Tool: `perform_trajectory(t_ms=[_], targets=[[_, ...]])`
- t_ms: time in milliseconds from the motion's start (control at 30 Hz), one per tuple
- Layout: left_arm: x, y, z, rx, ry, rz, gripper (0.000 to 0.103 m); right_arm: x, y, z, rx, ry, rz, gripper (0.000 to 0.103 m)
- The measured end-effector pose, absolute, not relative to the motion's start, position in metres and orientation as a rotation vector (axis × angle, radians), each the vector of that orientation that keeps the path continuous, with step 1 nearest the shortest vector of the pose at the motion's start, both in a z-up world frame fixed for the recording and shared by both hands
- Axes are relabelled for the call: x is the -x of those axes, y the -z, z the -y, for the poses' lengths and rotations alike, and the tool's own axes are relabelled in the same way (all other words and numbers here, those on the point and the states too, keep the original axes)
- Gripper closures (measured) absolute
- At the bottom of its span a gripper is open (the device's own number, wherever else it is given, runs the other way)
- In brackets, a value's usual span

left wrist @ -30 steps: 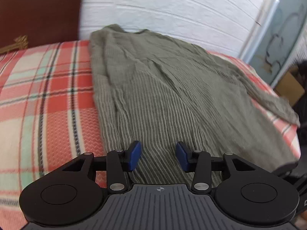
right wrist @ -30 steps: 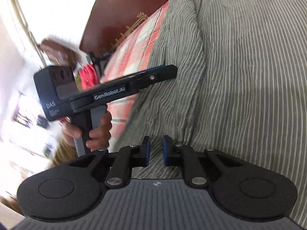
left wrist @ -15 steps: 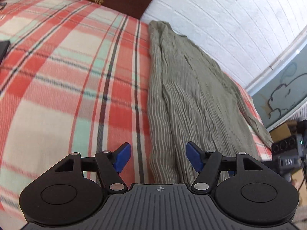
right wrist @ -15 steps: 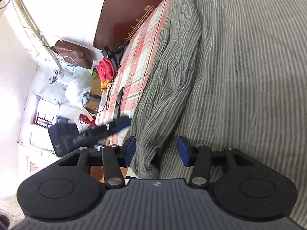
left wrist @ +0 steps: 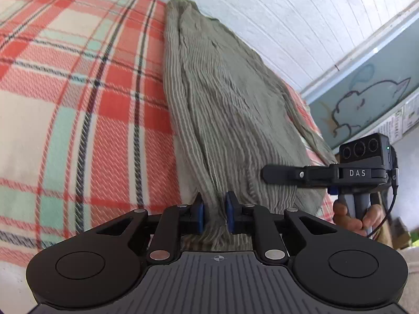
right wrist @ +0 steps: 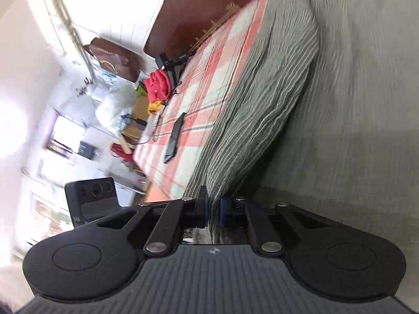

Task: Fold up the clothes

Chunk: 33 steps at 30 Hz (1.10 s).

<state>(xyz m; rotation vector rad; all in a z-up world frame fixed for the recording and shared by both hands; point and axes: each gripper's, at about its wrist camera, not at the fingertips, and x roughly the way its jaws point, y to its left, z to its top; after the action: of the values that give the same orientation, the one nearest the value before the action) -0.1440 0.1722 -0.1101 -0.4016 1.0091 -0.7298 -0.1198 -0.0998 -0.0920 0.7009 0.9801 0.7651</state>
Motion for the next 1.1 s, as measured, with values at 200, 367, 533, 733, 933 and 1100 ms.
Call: perform_trajectory(t_ms=[200, 367, 533, 733, 933, 1100], targets=[[0.153, 0.110, -0.177, 0.375, 0.728, -0.999, 0.040, 0.123, 0.122, 0.111, -0.797, -0.688, -1.064, 0.073], [0.163, 0.077, -0.201, 0.287, 0.653, -0.891, 0.037, 0.137, 0.101, 0.129, -0.754, -0.694, -0.995, 0.048], [0.143, 0.053, -0.180, 0.305, 0.767, -0.767, 0.036, 0.144, 0.077, 0.138, -0.722, -0.719, -0.874, 0.050], [0.107, 0.076, -0.135, 0.243, 0.853, -0.838, 0.033, 0.132, 0.106, 0.098, -0.716, -0.845, -0.964, 0.050], [0.110, 0.106, -0.138, 0.175, 0.782, -0.925, 0.036, 0.132, 0.127, 0.083, -0.705, -0.879, -1.024, 0.057], [0.114, 0.083, -0.142, 0.204, 0.784, -0.885, 0.032, 0.145, 0.102, 0.124, -0.744, -0.796, -0.908, 0.047]])
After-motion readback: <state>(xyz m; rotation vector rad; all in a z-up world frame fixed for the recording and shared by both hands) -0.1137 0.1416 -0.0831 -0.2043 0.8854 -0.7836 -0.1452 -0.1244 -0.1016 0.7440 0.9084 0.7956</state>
